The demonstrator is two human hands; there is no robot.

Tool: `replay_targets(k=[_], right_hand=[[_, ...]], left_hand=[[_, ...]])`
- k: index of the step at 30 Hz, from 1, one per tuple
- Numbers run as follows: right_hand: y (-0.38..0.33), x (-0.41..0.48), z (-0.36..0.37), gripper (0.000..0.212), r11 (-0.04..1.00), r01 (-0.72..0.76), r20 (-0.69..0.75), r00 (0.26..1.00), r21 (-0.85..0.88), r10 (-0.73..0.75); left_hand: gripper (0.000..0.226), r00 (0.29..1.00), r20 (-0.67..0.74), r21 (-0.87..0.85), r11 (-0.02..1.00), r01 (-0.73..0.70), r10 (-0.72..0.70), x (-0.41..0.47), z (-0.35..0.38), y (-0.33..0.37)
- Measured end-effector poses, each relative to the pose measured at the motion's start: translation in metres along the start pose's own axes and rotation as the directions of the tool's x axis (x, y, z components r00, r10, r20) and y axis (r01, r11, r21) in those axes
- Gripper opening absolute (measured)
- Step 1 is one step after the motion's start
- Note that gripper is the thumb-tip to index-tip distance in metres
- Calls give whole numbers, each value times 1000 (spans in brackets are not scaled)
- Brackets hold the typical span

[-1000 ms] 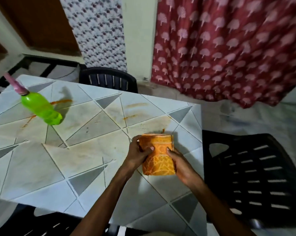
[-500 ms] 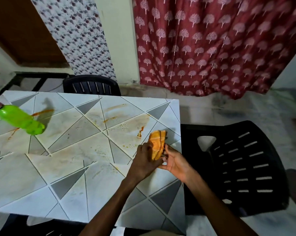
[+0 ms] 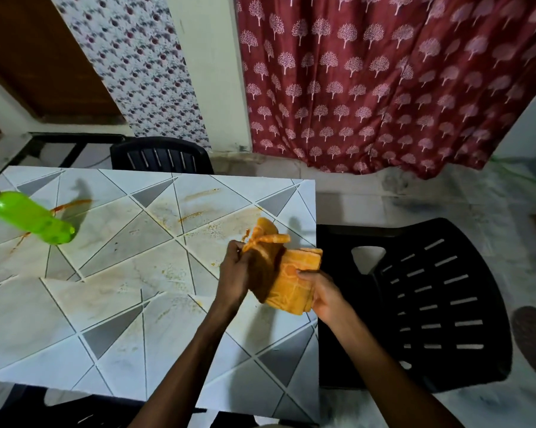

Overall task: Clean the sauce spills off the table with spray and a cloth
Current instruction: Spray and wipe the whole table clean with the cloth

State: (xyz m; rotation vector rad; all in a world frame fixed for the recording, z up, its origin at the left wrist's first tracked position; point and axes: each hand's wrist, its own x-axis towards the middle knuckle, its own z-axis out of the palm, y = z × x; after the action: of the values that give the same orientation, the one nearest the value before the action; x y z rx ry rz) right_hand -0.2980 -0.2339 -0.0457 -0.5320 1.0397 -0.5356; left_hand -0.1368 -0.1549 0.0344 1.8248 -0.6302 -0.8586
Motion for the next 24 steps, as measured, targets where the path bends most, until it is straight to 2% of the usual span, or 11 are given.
replay_targets(k=[3,5,6,8,10,13,15,18,21,23,24], right_hand=[[-3,4,-11,44,997,6,27,1000,-72,-4],[-4,4,-15,48,973,-27,91,995,-229,49],[-6,2,-14,59,937,-43,107,991,-345,85],[-11,3,-10,104,809,-20,80,993,-587,83],[-25,4,2,122,736,134,180,983,-664,-16],[-55,3,29,97,721,346,454,890,-600,-49],[-68,-1,51,75,785,312,515,857,-535,10],[-70,0,72,61,870,219,611,783,-442,113],[-62,9,84,51,913,150,549,831,-379,91],[-55,15,88,36,920,147,424,905,-364,23],[-52,18,90,32,922,141,352,936,-362,-6]], left_hand=[[8,999,38,-122,992,-22,26,12,-21,18],[5,976,206,-147,988,-38,68,24,-34,24],[6,951,299,-155,987,-35,80,29,-40,26],[13,884,462,-166,986,4,74,39,-48,30],[14,809,585,-165,985,45,61,44,-51,38],[18,684,728,-149,983,107,36,54,-56,54],[22,630,776,-160,975,157,26,64,-64,60],[34,675,737,-238,934,265,-4,82,-78,64],[41,742,666,-421,782,460,-77,99,-88,52],[49,725,673,-473,667,576,-149,109,-90,32],[49,704,683,-431,671,603,-194,112,-89,20]])
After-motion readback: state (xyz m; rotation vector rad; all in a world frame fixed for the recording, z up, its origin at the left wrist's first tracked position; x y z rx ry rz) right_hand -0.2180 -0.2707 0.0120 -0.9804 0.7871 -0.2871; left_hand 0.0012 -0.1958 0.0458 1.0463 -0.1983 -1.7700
